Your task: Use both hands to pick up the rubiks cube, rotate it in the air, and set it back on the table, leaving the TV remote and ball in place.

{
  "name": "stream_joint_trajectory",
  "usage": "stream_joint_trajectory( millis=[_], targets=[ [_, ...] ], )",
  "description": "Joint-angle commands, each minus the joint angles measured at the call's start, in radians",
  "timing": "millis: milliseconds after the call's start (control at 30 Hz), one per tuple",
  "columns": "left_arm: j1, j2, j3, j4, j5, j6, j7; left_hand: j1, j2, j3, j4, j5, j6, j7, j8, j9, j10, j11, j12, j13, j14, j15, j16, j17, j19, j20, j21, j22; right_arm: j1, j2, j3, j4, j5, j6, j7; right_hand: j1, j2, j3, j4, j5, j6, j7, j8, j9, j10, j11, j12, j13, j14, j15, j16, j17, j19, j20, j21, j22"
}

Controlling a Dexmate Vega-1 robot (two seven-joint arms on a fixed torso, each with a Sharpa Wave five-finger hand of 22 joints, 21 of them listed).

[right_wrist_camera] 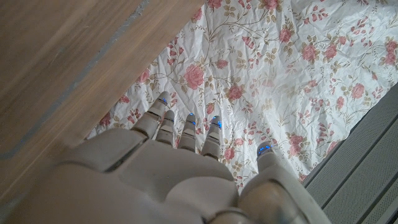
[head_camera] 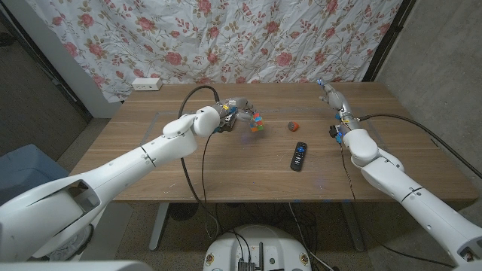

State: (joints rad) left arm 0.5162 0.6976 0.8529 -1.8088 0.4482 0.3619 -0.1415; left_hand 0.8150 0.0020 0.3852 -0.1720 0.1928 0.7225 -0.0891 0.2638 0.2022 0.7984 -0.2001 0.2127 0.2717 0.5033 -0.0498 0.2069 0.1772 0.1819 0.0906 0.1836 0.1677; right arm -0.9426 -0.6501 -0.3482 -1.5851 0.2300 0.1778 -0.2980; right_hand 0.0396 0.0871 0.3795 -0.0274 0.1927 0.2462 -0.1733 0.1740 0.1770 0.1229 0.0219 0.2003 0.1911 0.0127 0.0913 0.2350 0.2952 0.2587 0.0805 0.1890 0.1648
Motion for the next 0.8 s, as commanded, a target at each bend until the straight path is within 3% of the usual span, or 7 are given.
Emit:
stream_joint_trajectory(
  millis=[33,333,800],
  targets=[
    [-0.004,0.003,0.018,0.007,0.083,0.014,-0.067,0.007,0.02,0.003,0.005,0.003,0.018,0.002,0.002,0.003,0.015,-0.021,0.003,0.002,-0.007,-0.1,-0.005,0.003,-0.005,-0.002,0.002,0.003,0.006,0.028,0.006,0.063,0.099,0.042,0.044,-0.013,0.02,0.0,0.005,0.004,-0.002,0.009,0.003,0.001,0.002,0.008,0.001,0.003,-0.008,0.005,0.002,0.001,-0.004,0.002,-0.003,0.003],
    [-0.038,-0.011,0.059,0.032,0.167,0.027,-0.135,0.007,0.021,0.003,0.005,0.003,0.008,0.003,-0.006,0.003,-0.001,-0.019,-0.005,-0.001,-0.033,-0.086,-0.015,0.001,-0.002,-0.02,0.004,0.003,0.018,0.04,0.0,0.089,0.13,0.051,0.057,-0.016,0.021,-0.002,0.01,0.005,-0.003,0.013,0.005,0.001,0.004,0.011,0.002,0.002,-0.005,0.006,0.003,0.002,-0.004,0.002,-0.003,0.003],
    [-0.056,-0.041,0.072,0.065,0.22,0.021,-0.199,0.0,0.016,-0.002,0.006,0.003,-0.019,-0.005,-0.024,0.002,-0.018,-0.02,-0.011,-0.006,-0.056,-0.085,-0.021,0.0,-0.024,-0.012,-0.002,0.003,0.028,0.064,-0.009,0.141,0.154,0.083,0.059,-0.017,0.02,-0.005,0.013,0.007,-0.001,0.014,0.009,0.001,0.014,0.01,0.004,0.002,0.007,0.005,0.007,0.001,0.001,0.002,-0.001,0.003]
  ],
)
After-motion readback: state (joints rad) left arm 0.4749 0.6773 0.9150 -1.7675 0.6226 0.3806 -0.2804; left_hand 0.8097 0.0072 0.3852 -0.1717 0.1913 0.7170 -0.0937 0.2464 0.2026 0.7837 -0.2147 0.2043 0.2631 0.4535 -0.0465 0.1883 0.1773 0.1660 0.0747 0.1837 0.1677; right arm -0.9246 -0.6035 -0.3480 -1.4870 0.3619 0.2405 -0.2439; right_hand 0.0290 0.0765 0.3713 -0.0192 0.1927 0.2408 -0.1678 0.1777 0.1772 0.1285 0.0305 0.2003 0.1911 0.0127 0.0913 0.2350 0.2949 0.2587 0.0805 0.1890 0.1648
